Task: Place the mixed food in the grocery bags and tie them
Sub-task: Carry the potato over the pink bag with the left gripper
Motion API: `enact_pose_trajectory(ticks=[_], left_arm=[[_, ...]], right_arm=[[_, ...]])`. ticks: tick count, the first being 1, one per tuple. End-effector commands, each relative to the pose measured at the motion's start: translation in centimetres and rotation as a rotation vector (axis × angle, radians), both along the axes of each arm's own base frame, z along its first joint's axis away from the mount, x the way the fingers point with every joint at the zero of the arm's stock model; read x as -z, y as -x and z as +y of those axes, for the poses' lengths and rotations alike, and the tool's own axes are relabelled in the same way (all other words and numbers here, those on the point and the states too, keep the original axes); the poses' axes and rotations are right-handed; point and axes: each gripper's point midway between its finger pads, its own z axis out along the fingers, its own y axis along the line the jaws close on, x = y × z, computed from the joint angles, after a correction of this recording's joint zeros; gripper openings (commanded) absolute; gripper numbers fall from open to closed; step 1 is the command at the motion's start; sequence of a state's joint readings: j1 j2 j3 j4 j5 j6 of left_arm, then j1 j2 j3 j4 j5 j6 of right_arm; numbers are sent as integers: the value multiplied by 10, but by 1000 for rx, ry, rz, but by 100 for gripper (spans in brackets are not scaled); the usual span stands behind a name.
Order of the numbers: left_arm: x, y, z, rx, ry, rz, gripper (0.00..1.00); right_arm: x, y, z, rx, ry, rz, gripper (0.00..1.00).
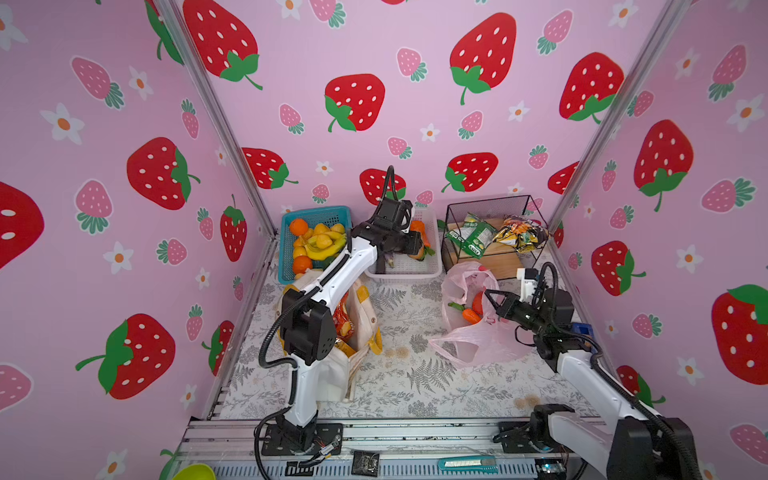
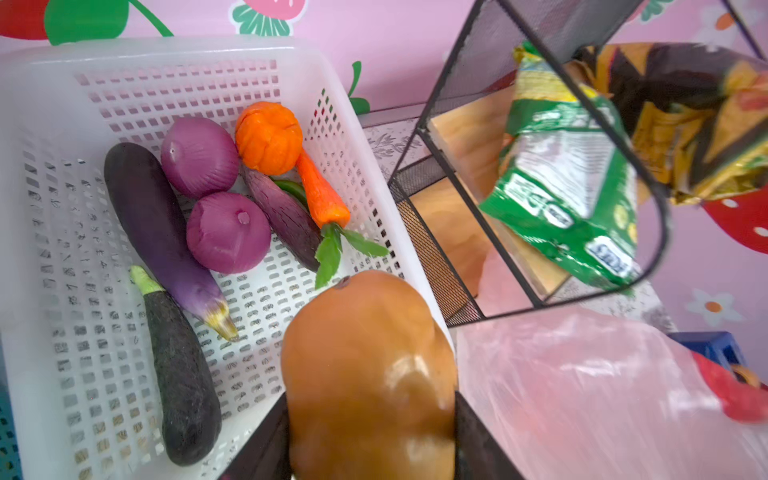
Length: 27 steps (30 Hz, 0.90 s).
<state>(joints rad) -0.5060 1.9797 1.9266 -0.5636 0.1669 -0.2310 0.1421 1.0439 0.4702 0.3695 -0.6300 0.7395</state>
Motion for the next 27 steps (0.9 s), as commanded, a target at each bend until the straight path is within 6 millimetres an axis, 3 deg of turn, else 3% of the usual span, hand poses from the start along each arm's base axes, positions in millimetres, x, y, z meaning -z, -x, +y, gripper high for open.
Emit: enact_pose_trajectory(ticks=[1,5,9,11,15,18,22,27], left_arm=[[-28,39,-16,62,96,-66,29],[-10,93,-12,54,112,-68,29],[30,149,-14,114,26,-63,29],[50,168,-16,147,-13,-57,29],[86,181,-23,232,-73,-24,29],[99,182,-42,306,-71,-9,29],[89,201,-87,440,43,4,29],[73,208,-122,472,168,-12,29]], right_arm=[[-18,-5,0,14,6,-39,0],[-22,-6,-1,22,11,-45,0],[-27,-7,1,8,-4,-52,0],[-30,-6,2,2,-11,-58,0],[-34,-3,8,-21,-26,-62,0],[-34,1,13,-40,-30,-59,0],[-31,6,18,-39,-34,-49,0],[-30,12,22,-49,-43,-43,0]])
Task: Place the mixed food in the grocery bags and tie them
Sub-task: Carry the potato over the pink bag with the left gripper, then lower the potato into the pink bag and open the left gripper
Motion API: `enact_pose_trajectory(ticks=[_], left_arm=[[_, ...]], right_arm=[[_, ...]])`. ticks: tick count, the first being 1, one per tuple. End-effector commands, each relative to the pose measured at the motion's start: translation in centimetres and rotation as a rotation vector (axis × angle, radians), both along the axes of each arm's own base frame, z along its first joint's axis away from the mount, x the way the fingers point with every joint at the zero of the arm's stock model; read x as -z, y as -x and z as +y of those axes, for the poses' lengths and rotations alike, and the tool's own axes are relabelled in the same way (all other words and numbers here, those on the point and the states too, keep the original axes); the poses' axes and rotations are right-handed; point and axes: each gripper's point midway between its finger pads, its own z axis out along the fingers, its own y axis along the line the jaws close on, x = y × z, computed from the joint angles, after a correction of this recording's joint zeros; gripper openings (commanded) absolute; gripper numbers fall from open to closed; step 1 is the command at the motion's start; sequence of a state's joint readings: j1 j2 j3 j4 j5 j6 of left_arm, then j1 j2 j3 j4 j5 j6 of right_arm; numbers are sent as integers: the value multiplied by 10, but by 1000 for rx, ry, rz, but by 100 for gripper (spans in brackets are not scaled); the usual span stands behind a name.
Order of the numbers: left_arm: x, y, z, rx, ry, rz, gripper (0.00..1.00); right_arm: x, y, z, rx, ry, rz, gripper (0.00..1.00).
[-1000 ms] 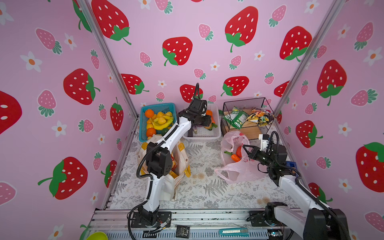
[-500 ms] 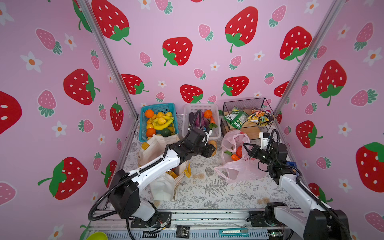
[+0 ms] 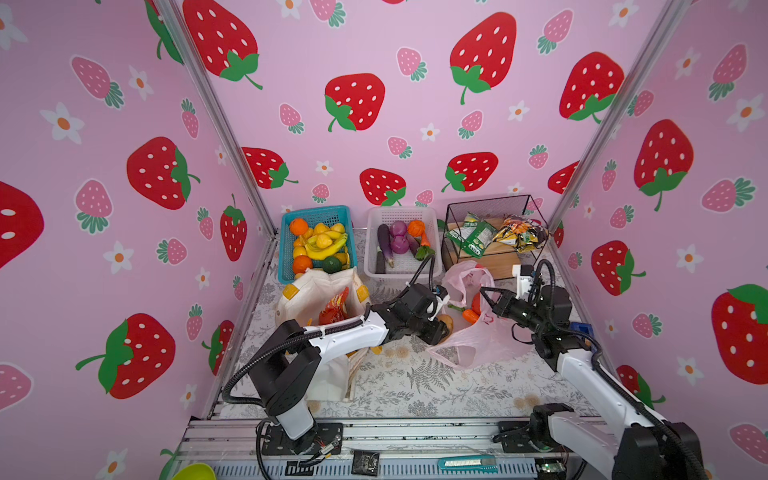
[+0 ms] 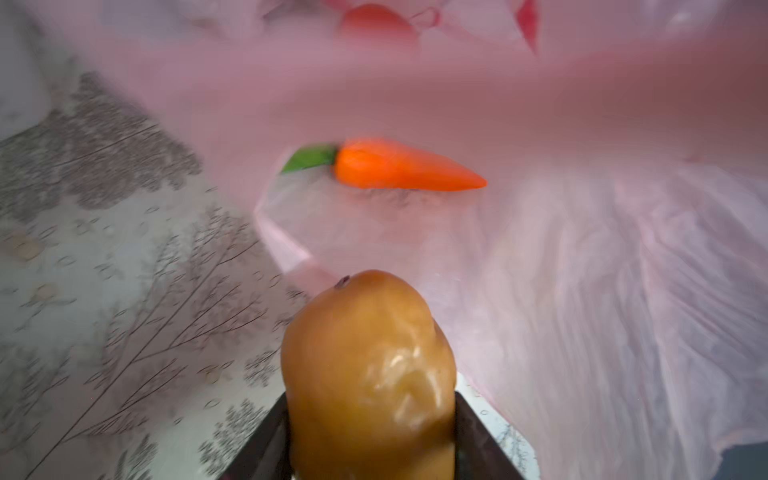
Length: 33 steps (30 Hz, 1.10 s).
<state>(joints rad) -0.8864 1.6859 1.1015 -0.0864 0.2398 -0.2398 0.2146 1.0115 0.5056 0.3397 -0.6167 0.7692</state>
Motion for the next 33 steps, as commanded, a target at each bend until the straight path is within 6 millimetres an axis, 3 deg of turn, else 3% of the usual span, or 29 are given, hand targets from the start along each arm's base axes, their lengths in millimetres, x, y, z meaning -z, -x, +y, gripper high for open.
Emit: enact_pose_trajectory(ticks=[1,5,9,14,20,24,33], left_arm=[[-49,-7,-40,27,208,-48,29],[-44,-35,-55,-116,282,-7,29],[-23,-61,-63,-258,293,36,33],[-2,-83,-63,-395,292,51,47],[1,-85,-52,-403,236,9,67],[-5,-82,-36,-394,211,-18,76],[-11,-60,2,-309,190,18,78]], right_arm=[[-12,4,2,3,-19,-30,0],[-11,9,1,5,-16,-30,0],[-9,12,2,-3,-19,-23,0],[-8,12,6,-19,-26,-23,0],[1,9,7,-21,-2,-12,0],[8,7,6,-20,12,-2,0],[5,-4,-1,6,37,-20,0]])
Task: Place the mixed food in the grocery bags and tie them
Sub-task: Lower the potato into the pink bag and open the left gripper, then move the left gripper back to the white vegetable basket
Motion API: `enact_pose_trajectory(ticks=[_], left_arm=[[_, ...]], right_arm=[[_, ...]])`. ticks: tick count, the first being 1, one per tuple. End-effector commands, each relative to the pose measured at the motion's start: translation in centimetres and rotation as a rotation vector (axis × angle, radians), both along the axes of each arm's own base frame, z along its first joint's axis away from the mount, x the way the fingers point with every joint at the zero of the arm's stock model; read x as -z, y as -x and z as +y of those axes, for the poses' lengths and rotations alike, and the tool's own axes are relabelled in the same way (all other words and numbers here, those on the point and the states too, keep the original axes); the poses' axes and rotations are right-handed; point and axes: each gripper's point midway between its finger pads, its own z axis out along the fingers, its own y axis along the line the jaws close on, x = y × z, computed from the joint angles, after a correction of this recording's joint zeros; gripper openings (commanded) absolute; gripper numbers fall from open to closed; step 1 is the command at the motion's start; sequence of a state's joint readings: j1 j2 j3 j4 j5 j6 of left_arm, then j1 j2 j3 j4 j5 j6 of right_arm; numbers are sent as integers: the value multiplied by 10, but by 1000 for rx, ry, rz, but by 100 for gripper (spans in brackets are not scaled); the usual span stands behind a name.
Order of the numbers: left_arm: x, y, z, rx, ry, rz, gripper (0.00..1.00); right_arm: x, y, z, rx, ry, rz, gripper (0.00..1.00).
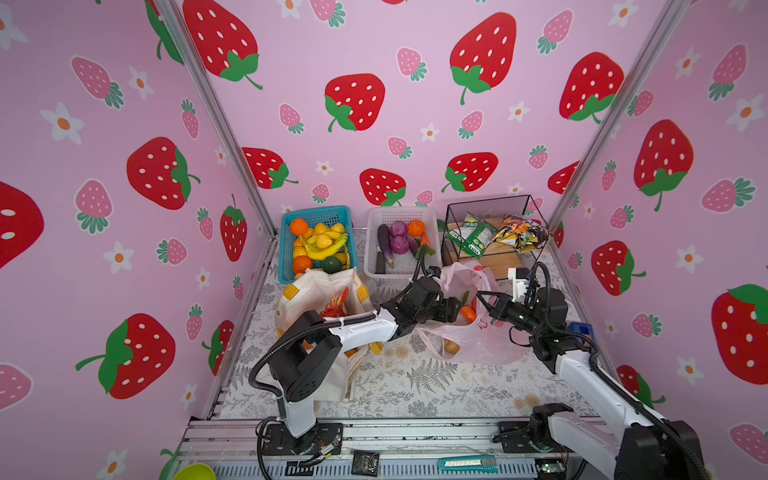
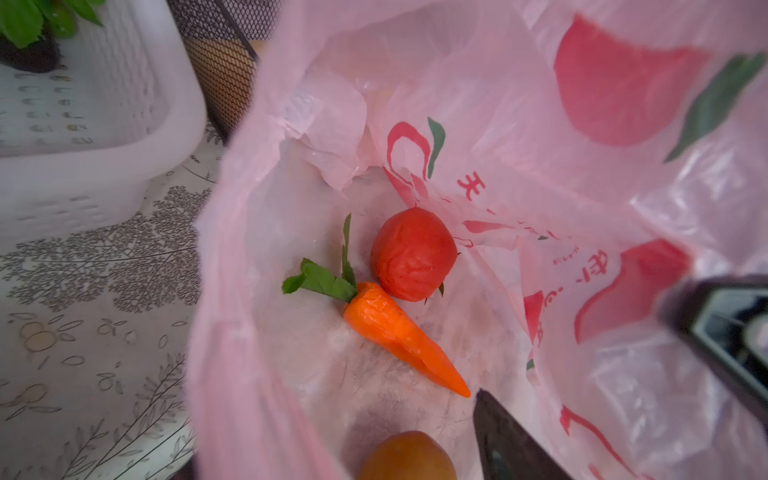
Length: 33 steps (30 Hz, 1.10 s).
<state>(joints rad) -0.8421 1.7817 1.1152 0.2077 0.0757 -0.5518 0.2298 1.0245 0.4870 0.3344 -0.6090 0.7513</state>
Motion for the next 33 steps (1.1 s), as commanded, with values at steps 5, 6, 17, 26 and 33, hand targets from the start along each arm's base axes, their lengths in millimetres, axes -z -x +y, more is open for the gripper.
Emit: enact_pose_trajectory(ticks=[5,6,17,26,33], left_arm=[[-16,34,32,175,-66,-13,74],[-22,36,38,184,-82,-32,73],[-82,-54,119,-169,-415,-169,70],[-57,-146,175,-306,-734,-87,64],[-12,-191,182,-295,-870,5,56]], right_arm=[[-11,-18,-21,65,27,-51,0],[-10,-19,-25,74,28,-51,0],[-8,-22,-28,85,28,-61,0],[-3,-21,-27,70,46,-69,0],[2,-18,-26,65,42,-72,0]])
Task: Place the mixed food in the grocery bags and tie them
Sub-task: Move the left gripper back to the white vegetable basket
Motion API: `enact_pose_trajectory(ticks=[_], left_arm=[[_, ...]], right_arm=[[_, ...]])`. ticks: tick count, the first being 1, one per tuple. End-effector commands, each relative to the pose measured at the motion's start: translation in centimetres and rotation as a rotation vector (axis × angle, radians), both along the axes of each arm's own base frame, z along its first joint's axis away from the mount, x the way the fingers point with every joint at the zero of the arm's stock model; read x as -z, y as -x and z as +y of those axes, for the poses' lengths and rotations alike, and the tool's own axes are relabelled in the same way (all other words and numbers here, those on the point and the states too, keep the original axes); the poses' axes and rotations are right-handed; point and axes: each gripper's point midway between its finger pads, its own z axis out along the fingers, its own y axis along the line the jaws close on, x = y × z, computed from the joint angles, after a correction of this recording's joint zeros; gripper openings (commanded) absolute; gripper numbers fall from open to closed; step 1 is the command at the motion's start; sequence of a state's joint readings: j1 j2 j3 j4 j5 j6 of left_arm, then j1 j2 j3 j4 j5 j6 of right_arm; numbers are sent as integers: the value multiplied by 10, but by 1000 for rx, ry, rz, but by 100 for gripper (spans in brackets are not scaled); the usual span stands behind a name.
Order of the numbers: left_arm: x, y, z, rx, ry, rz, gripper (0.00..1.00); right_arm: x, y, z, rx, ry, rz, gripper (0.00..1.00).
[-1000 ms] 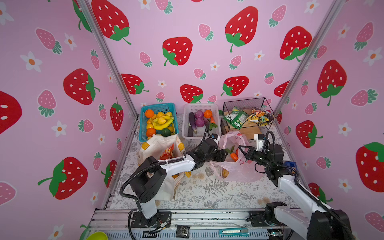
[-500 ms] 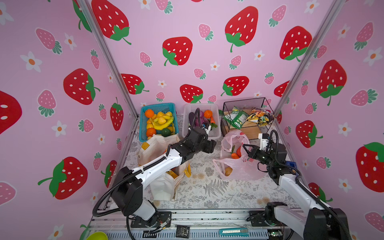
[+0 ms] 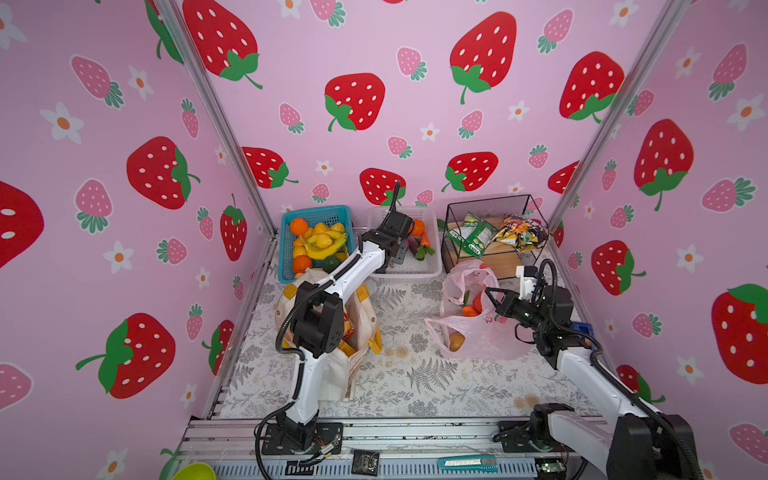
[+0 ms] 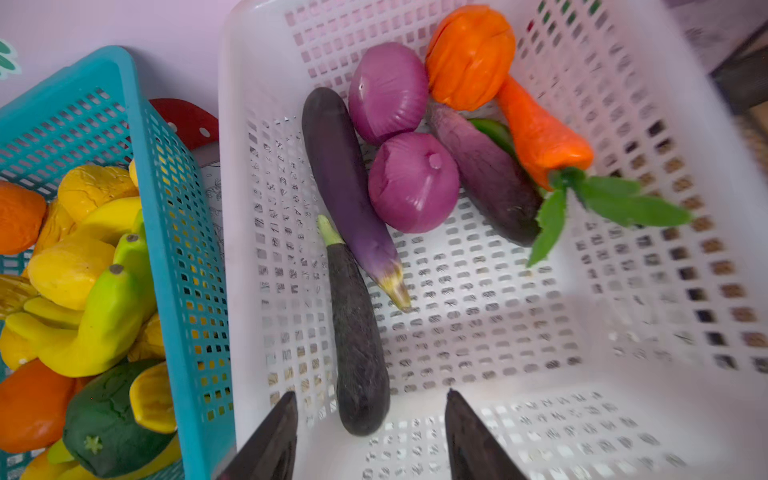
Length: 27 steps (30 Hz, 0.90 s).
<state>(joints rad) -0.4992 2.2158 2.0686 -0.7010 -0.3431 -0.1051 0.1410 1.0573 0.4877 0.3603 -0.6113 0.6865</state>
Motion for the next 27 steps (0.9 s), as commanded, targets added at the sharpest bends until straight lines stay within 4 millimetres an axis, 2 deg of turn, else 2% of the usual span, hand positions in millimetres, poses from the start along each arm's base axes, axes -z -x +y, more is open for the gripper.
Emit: enact_pose_trajectory(ticks=[1,8,17,23,27], left_arm=[[14,-1,12,1,-117,83,55],[57,-19,22,-24,-146,164,52],[100,-26,31,-32,-138,236,52],[125,-29,36,-40,-129,277,51],[127,-29,34,-36,-99,287,44]], right_arm=[[-2,0,0,-7,-1,-31,0],[-1,0,0,-11,2,-34,0],[2,-1,1,-10,-7,-25,0],[1,-1,1,-12,-11,-26,0],[4,-1,1,-13,-11,-17,0]])
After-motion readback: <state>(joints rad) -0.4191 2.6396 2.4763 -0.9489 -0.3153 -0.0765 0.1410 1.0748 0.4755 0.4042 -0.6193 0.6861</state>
